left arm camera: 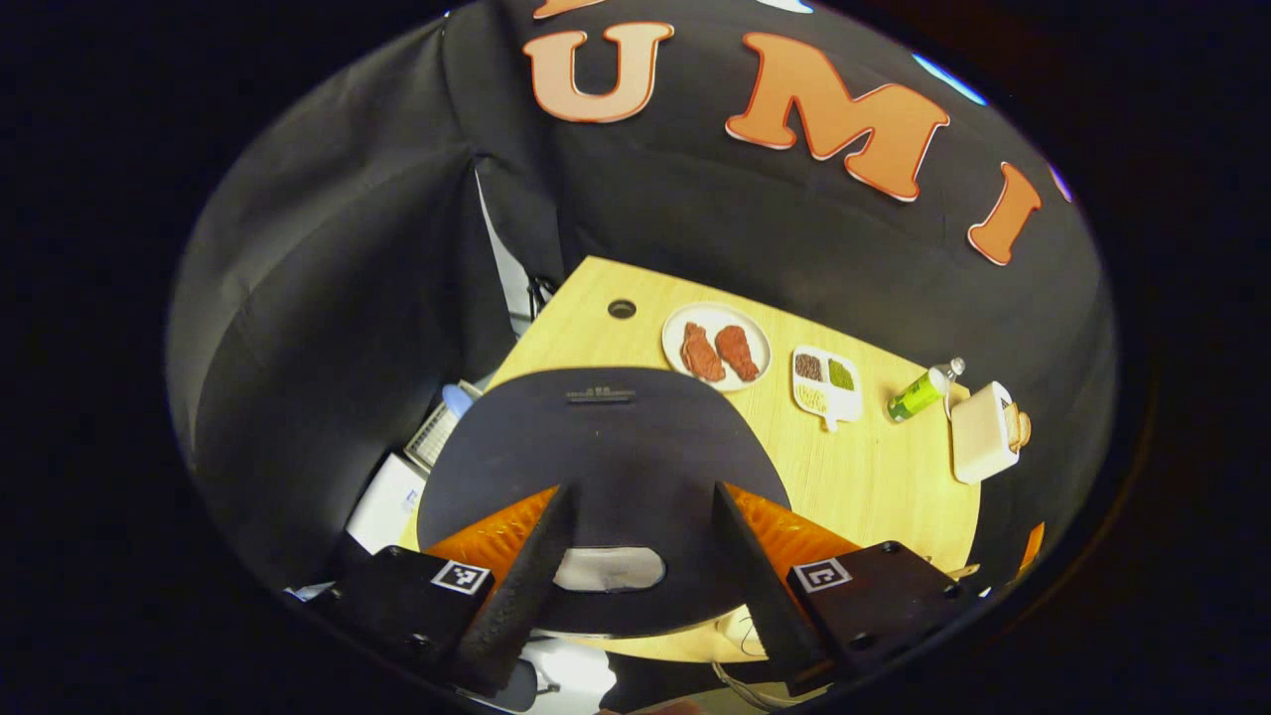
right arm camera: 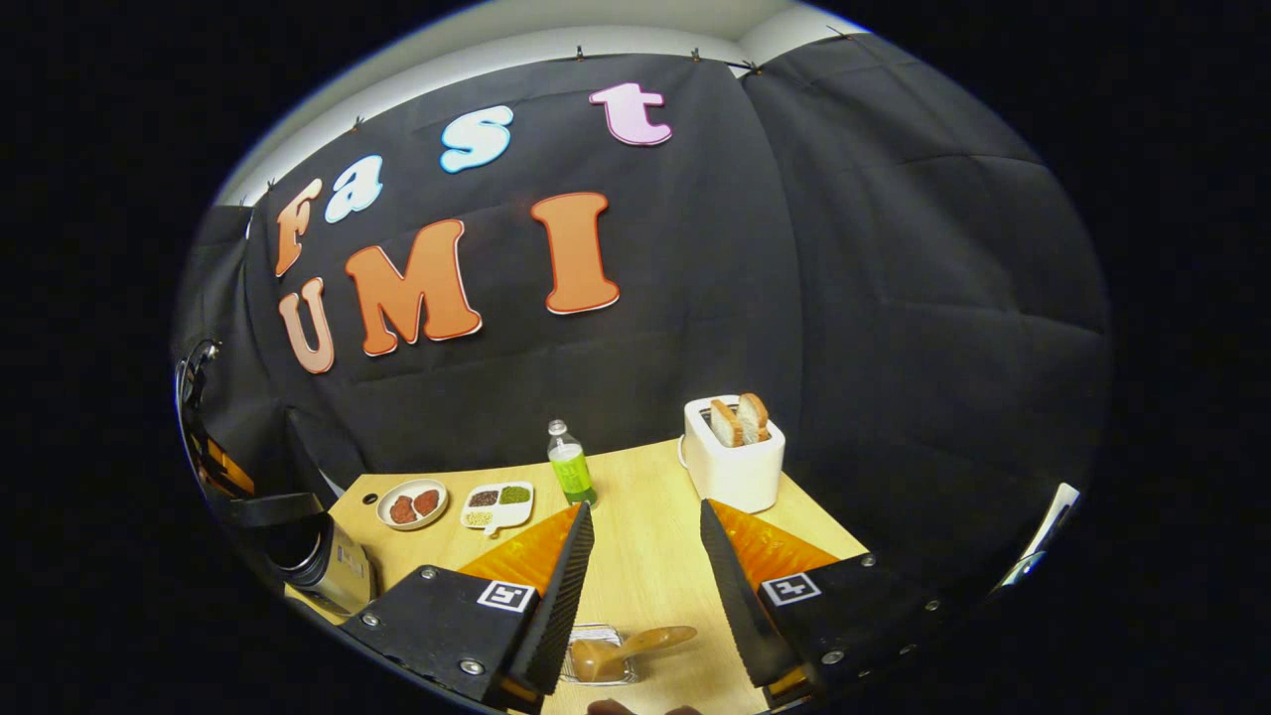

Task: Close the left gripper, press the button to open the rice cooker; take a wooden spoon from the chopstick holder with the right hand, scoop a spoonful of rice and pour it into the rice cooker, then put the wooden spoon back into the chopstick holder.

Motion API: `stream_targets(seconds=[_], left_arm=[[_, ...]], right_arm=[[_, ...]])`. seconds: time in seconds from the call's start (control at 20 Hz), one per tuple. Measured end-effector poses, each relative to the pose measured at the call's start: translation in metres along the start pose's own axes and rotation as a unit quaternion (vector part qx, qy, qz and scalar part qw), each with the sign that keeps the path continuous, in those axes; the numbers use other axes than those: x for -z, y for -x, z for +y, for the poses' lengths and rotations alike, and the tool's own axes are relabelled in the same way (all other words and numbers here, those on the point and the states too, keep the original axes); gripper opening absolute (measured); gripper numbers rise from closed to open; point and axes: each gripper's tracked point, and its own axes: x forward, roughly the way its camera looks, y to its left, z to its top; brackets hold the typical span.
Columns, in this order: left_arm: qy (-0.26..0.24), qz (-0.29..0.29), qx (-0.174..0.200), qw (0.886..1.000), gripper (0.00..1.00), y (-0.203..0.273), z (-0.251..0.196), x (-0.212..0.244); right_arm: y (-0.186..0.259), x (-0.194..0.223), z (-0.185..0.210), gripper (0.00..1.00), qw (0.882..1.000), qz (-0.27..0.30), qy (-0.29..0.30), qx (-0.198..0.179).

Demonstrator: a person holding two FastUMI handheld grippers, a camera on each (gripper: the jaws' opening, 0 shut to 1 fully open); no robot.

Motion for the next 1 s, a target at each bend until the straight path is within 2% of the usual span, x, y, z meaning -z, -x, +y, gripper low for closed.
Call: stream_targets(seconds=[0.35, 0.4, 0.45, 0.5, 0.65, 0.85, 1.0], left_arm=[[-0.023, 0.070, -0.041, 0.996, 0.92, -0.042, 0.004, 0.061], [-0.011, 0.090, -0.044, 0.995, 0.99, -0.049, 0.002, 0.064], [-0.011, 0.086, -0.045, 0.995, 0.92, -0.049, 0.004, 0.061], [-0.011, 0.083, -0.046, 0.995, 0.98, -0.051, 0.004, 0.059], [-0.018, 0.077, -0.048, 0.996, 0.95, -0.048, 0.002, 0.063], [-0.007, 0.069, -0.052, 0.996, 0.96, -0.050, 0.003, 0.061], [-0.013, 0.041, -0.053, 0.998, 0.96, -0.049, 0.004, 0.061]], right_arm=[[-0.002, 0.004, 0.031, 0.69, 0.999, 0.002, 0.026, -0.028], [-0.002, 0.006, 0.032, 0.69, 0.999, 0.003, 0.030, -0.029], [-0.001, 0.008, 0.032, 0.69, 0.999, 0.006, 0.035, -0.028], [-0.001, 0.010, 0.033, 0.69, 0.999, 0.008, 0.038, -0.029], [0.000, 0.010, 0.040, 0.68, 0.999, 0.009, 0.038, -0.035], [-0.003, 0.004, 0.051, 0.68, 0.998, 0.003, 0.041, -0.045], [-0.004, 0.004, 0.061, 0.69, 0.997, 0.004, 0.044, -0.058]])
